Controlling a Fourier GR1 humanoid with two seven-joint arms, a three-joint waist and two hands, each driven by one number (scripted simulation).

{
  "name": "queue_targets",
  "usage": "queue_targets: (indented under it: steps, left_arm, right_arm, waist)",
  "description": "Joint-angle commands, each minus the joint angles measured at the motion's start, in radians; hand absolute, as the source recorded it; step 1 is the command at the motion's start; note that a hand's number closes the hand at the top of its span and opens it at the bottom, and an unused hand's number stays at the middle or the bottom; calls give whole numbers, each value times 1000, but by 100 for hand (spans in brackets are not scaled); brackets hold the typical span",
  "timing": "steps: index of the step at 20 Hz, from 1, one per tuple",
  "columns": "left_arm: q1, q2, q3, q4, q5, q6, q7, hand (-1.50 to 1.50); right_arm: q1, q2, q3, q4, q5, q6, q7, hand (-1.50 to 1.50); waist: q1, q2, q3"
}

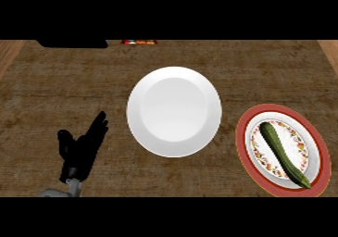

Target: Pick the squash from the plate and place it in the plate

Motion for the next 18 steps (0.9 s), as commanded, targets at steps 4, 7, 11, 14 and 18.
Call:
queue_targets:
  steps: [4, 7, 11, 14, 18]
  left_arm:
    - [5, 7, 12, 10, 10, -17, 20, 0]
    - [7, -42, -10, 25, -18, 22, 18, 0]
    - [17, -2, 47, 31, 8, -29, 11, 0]
    - [57, -15, 25, -9, -20, -18, 20, 0]
    - [43, -33, 58, 22, -31, -58, -8, 0]
  right_arm:
    - [2, -141, 194, -38, 238, 103, -142, -150]
    - [-9, -132, 254, -99, 288, 53, -116, -150]
    - [8, -119, 303, -150, 336, 20, -68, -150]
    - [-1, -75, 328, -186, 364, -7, -21, -150]
    - [76, -24, 307, -244, 410, -78, -10, -150]
  waist:
    - [3, -3, -3]
    - [-15, -9, -5]
    - [-24, -12, -6]
    - [-23, -13, -6]
    - [-29, -13, -6]
